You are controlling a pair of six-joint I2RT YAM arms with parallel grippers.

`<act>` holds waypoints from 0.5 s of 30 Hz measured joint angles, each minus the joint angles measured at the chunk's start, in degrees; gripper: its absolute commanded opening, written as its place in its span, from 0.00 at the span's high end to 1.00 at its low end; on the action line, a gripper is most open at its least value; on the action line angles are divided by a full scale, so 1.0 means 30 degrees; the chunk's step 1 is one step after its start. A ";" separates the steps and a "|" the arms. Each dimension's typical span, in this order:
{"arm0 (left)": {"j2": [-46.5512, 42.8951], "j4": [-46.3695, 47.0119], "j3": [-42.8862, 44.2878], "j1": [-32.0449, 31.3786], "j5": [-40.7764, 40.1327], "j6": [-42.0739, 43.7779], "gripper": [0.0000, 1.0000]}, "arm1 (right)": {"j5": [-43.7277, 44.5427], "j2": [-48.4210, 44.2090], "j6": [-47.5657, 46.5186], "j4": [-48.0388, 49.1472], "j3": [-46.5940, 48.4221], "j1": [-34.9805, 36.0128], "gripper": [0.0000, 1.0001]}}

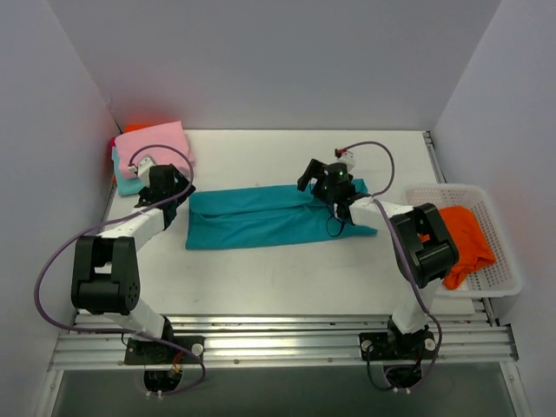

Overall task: Fold and stack the t-shirts
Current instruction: Fold the other side of the tshirt into a rectangle

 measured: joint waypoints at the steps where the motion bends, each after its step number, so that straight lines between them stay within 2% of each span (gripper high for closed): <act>1: 0.0175 0.0138 0.0000 0.0058 0.0102 0.0029 0.17 | 0.0036 0.0226 -0.0007 -0.0160 0.0058 0.0255 0.00; 15: 0.1005 0.1668 -0.0648 0.1129 0.1647 0.0270 0.18 | 0.1938 0.0947 -0.0342 -0.2266 0.1377 0.1392 0.01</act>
